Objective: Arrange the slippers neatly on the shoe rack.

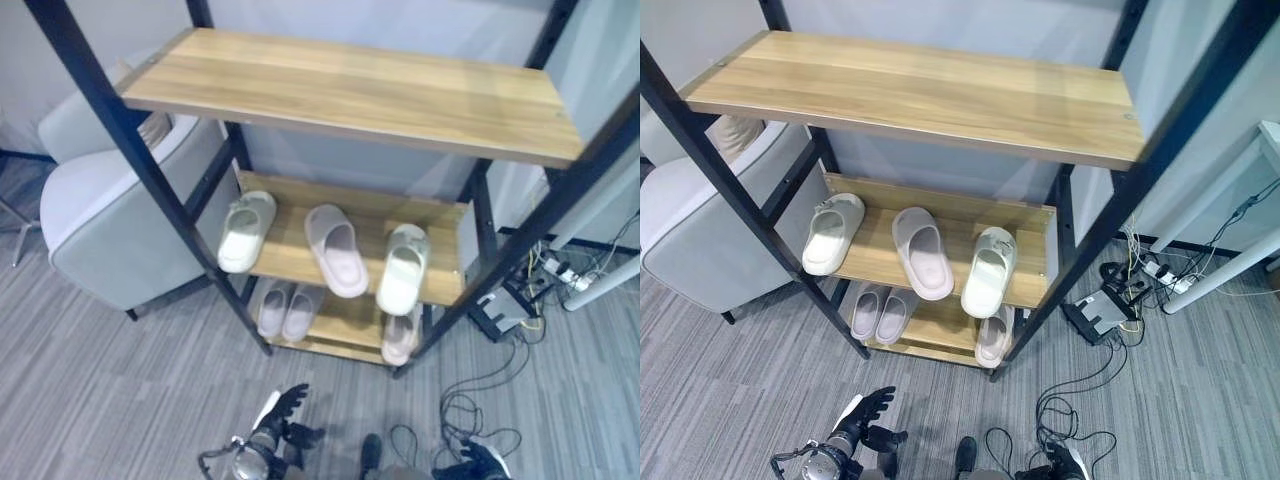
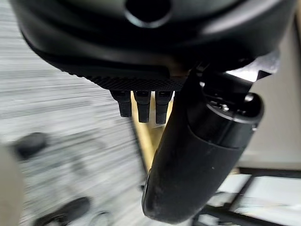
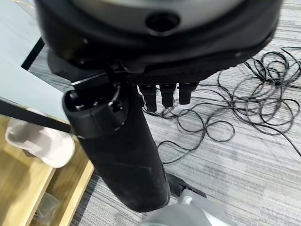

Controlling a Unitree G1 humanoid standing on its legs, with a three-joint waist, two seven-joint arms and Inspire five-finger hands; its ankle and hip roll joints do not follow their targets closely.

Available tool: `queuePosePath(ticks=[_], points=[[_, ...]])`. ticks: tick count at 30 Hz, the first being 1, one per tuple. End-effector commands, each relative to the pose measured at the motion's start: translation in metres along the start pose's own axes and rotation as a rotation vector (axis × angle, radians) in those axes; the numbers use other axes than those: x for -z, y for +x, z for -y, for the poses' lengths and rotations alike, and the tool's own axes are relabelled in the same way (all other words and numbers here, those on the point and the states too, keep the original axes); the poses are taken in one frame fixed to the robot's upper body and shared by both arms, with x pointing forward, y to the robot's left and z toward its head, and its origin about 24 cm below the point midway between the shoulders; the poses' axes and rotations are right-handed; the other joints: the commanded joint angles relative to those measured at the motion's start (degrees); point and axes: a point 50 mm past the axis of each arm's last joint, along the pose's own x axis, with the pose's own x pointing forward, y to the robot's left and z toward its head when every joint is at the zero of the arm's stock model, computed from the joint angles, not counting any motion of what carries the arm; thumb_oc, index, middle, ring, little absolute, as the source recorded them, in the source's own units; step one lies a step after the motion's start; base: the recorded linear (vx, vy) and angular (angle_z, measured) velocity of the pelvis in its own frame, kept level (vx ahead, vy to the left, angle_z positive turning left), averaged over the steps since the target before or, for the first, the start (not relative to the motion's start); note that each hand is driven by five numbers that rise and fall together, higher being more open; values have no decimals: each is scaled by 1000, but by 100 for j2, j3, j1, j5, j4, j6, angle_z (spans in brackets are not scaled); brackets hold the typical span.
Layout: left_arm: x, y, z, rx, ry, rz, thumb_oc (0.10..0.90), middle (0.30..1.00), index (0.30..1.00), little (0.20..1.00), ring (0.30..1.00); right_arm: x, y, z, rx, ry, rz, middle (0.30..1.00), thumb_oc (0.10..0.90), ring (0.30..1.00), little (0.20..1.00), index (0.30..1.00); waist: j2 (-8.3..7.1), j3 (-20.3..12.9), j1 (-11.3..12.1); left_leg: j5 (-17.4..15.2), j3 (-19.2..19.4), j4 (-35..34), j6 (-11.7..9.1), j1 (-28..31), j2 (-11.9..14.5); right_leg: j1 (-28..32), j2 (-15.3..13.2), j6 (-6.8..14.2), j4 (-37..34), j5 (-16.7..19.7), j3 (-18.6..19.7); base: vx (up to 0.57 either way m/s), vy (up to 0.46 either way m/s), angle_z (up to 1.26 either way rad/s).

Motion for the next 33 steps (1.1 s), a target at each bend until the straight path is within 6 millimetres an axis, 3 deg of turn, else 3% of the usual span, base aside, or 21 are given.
queuePosePath(ticks=[1, 7, 12, 14, 15, 16, 19, 20, 23, 24, 27, 31, 33], points=[[-24, 0, -30, -78, -27, 156, 800, 900, 900, 900, 900, -3, 2, 17, 45, -99, 36, 900, 800, 900, 900, 900, 144, -75, 145, -328, 11, 62, -49, 82, -50, 104, -111, 471, 753, -1027, 216, 2, 53, 2], [-63, -43, -72, -58, 51, 373, 800, 900, 900, 900, 900, -14, 6, 36, 84, -166, 55, 900, 800, 900, 900, 900, 308, -20, 259, -368, 61, -12, -28, 46, -157, 94, -239, 590, 586, -900, 170, -36, 76, 2], [-108, -65, -91, -87, 73, 588, 800, 900, 900, 900, 900, -2, 3, 32, 61, -195, 18, 900, 800, 900, 900, 900, 380, -59, 297, -401, 65, -12, -53, 64, -190, 206, -305, 641, 445, -846, 71, -1, 22, 4], [-129, -72, -91, -90, 70, 694, 800, 900, 900, 900, 900, -1, 3, 28, 44, -232, 8, 900, 800, 900, 900, 900, 371, -57, 305, -409, 45, -12, -53, 77, -197, 225, -313, 645, 456, -850, 76, 3, -1, 2], [-129, -72, -91, -91, 70, 694, 800, 900, 900, 900, 900, -1, 3, 28, 44, -233, 9, 900, 800, 900, 900, 900, 370, -56, 303, -409, 44, -12, -53, 78, -197, 226, -313, 645, 456, -850, 76, 2, -7, 6], [-149, -77, -88, -77, 45, 795, 800, 900, 900, 900, 900, 1, 3, 24, 28, -273, 3, 900, 800, 900, 900, 900, 361, -60, 303, -425, 34, -12, -49, 93, -199, 218, -316, 652, 487, -859, 80, 2, -5, 4], [-166, -82, -85, -58, 32, 878, 800, 900, 900, 900, 900, 0, 3, 19, 9, -294, 3, 900, 800, 900, 900, 900, 344, -65, 283, -438, 49, -12, -49, 108, -193, 230, -312, 650, 490, -866, 99, 16, -12, 0], [-187, -80, -79, -26, 18, 963, 800, 900, 900, 900, 900, 1, 3, 13, -16, -326, -1, 900, 800, 900, 900, 900, 313, -105, 232, -452, 73, -12, -46, 124, -182, 253, -303, 644, 470, -863, 132, 46, -32, 1], [-194, -80, -74, -3, -5, 995, 800, 900, 900, 900, 900, 0, 3, 12, -23, -343, -2, 900, 800, 900, 900, 900, 310, -109, 221, -463, 92, -12, -45, 142, -180, 278, -290, 641, 444, -861, 142, 44, -26, -2], [-212, -72, -65, 5, -44, 1054, 800, 900, 900, 900, 900, 1, 2, 6, -43, -349, -3, 900, 800, 900, 900, 900, 271, -155, 133, -479, 136, -12, -40, 175, -167, 319, -262, 629, 387, -854, 176, 60, -33, -2], [-229, -68, -58, -1, -49, 1113, 800, 900, 900, 900, 900, 0, 2, 1, -52, -333, 1, 900, 800, 900, 900, 900, 235, -184, 38, -497, 186, -12, -35, 194, -153, 334, -236, 624, 353, -840, 216, 84, -42, -5], [-246, -64, -57, -66, 42, 1166, 800, 900, 900, 900, 900, 4, 0, -2, -54, -300, -14, 900, 800, 900, 900, 900, 209, -216, -65, -521, 259, -12, -38, 202, -141, 338, -216, 637, 292, -815, 276, 57, -25, -8], [-260, -59, -58, -176, 193, 1208, 800, 900, 900, 900, 900, 12, -3, -6, -62, -284, -33, 900, 800, 900, 900, 900, 200, -257, -167, -547, 340, -12, -44, 209, -143, 345, -202, 652, 210, -774, 328, 79, -16, -14]])
